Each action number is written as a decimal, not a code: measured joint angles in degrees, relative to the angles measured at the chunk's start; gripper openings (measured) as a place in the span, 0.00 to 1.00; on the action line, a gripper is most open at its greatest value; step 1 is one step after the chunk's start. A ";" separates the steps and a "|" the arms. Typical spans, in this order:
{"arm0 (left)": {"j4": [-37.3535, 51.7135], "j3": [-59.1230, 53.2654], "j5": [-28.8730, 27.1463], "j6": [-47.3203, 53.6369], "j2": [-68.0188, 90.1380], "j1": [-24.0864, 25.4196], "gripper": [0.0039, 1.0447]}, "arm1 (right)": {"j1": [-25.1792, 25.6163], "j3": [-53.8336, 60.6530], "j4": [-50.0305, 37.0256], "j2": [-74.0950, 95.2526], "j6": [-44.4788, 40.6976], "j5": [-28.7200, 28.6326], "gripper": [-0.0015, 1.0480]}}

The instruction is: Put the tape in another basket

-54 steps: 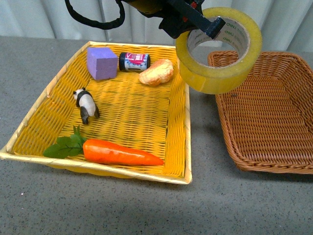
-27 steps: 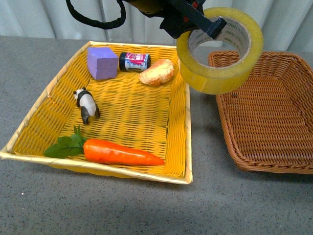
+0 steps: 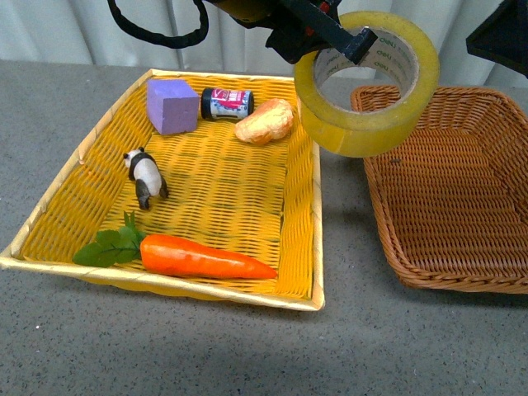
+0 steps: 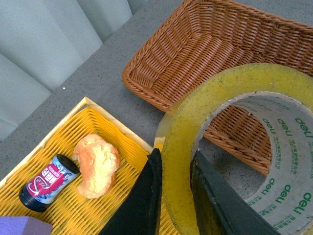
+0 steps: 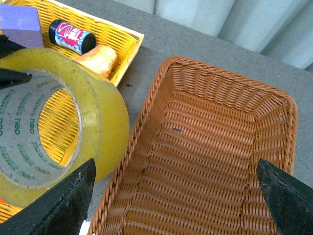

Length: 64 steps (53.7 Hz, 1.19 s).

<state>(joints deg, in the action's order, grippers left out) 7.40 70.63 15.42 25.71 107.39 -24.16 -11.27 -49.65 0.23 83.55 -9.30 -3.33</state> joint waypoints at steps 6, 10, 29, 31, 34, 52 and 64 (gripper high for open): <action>0.00 0.00 0.02 -0.02 0.00 0.00 0.13 | -1.66 -4.76 1.42 5.03 -1.03 0.02 0.91; 0.00 0.00 0.02 -0.02 0.00 0.00 0.13 | -2.82 -6.54 1.90 6.99 -1.97 0.15 0.91; 0.00 0.00 0.02 -0.02 0.00 0.00 0.13 | -4.66 -9.99 2.45 11.47 -2.40 0.68 0.91; 0.00 0.00 0.02 0.00 0.00 0.00 0.13 | -4.72 -9.99 2.03 11.69 -2.82 0.79 0.91; 0.00 0.00 0.02 0.00 0.00 0.00 0.13 | -4.76 -9.99 1.95 11.82 -2.95 0.66 0.91; 0.00 0.00 0.04 0.00 0.00 0.00 0.13 | -5.03 -10.36 2.60 12.31 -2.86 1.36 0.61; 0.00 0.02 0.20 -0.11 0.00 0.00 0.13 | -5.51 -10.71 4.33 12.37 -0.92 1.38 0.29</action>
<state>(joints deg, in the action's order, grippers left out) 7.40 70.65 15.62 25.61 107.39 -24.16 -16.78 -60.36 4.56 95.92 -10.22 -1.96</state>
